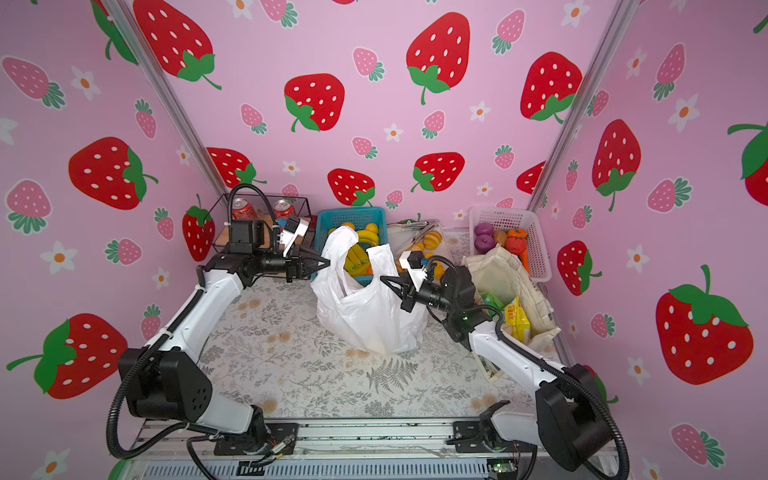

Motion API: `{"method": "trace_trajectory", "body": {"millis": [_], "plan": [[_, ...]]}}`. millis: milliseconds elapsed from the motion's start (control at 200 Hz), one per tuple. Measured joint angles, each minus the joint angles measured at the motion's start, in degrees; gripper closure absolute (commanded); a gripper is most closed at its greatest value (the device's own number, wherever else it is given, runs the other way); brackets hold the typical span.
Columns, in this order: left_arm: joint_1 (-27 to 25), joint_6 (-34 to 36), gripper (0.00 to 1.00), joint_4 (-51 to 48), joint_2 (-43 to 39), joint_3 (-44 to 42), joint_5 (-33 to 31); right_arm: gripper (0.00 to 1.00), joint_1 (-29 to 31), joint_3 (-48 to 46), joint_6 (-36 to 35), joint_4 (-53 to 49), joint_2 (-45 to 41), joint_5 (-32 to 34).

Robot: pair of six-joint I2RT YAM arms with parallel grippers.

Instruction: Place the mixed food into the grocery bags and tie them

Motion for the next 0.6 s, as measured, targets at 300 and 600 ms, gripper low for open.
{"method": "trace_trajectory", "body": {"millis": [300,600], "plan": [[3.2,5.1,0.25,-5.4,-1.2,1.8,0.8,1.0,0.0,0.0,-1.0,-1.0,0.0,0.3],[0.4,5.2,0.14,-5.1,0.0,3.5,2.6,1.0,0.0,0.0,-1.1,-1.2,0.0,0.3]]}}
